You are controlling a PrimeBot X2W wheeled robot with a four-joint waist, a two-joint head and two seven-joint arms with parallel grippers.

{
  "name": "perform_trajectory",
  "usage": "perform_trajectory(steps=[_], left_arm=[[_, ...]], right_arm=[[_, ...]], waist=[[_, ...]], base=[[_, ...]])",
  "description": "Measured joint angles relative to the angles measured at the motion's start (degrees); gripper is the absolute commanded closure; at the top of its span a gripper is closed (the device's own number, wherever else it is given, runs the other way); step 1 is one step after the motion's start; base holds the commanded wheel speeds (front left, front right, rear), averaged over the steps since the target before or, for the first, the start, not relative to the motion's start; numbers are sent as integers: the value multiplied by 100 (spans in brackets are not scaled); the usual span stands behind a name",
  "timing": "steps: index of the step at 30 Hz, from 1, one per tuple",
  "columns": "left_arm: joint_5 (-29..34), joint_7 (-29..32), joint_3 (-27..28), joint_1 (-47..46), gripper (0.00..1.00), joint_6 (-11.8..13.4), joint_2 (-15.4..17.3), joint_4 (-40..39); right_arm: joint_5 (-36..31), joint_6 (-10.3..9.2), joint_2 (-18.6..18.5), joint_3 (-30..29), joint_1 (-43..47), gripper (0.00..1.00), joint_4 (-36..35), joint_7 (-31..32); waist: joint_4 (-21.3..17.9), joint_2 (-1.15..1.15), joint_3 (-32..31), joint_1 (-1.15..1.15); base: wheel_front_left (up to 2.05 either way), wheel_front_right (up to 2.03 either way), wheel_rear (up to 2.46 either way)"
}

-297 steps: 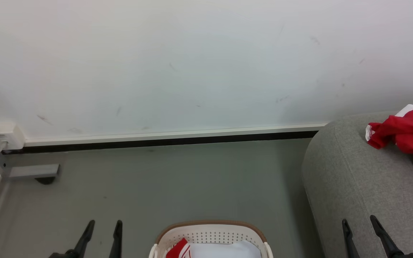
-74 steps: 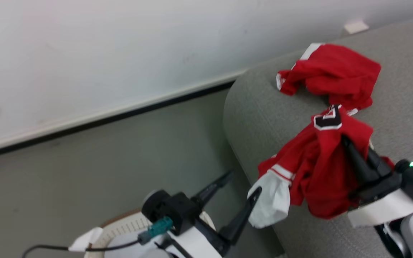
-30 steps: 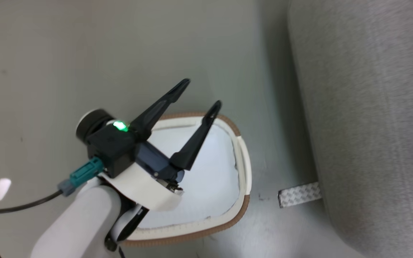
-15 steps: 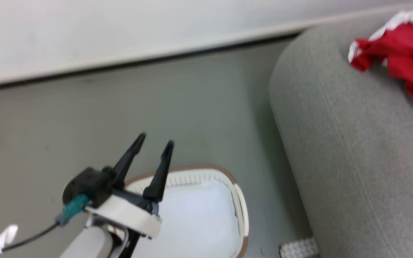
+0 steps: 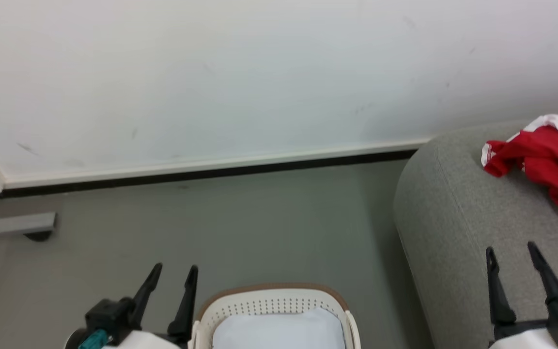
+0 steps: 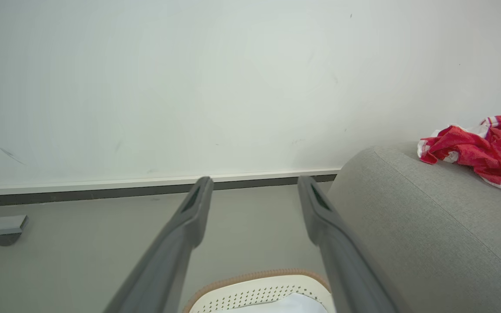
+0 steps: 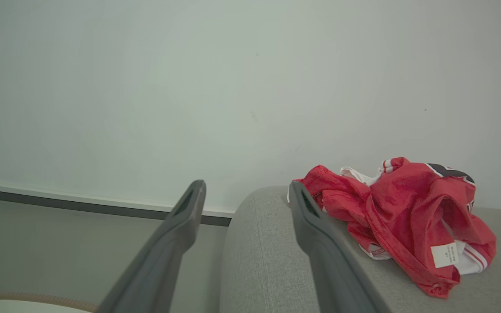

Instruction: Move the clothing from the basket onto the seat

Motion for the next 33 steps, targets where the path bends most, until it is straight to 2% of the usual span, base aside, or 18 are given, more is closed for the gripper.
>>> perform_trajectory(steps=[6, 18, 25, 33], left_arm=[[269, -1, 580, 491, 0, -148, -237, -31], [909, -3, 1448, 942, 0, -570, -880, 35], [1151, -4, 1742, 1009, 0, -798, -1066, 119], [1339, -5, 1905, 1013, 0, -918, -1207, 183]], right_arm=[[235, 0, -10, 246, 395, 0, 60, 0], [560, 0, -10, 343, 782, 0, 234, 0], [604, 0, -12, 375, 809, 0, 304, 0], [611, 0, -12, 426, 787, 0, 377, 0]], waist=[[102, 0, -363, 0], [211, 0, -626, 1], [219, 0, -656, 1], [219, 1, -632, 2]], base=[[0, 0, 0], [0, 0, 0], [0, 0, 0], [0, 0, 0]])
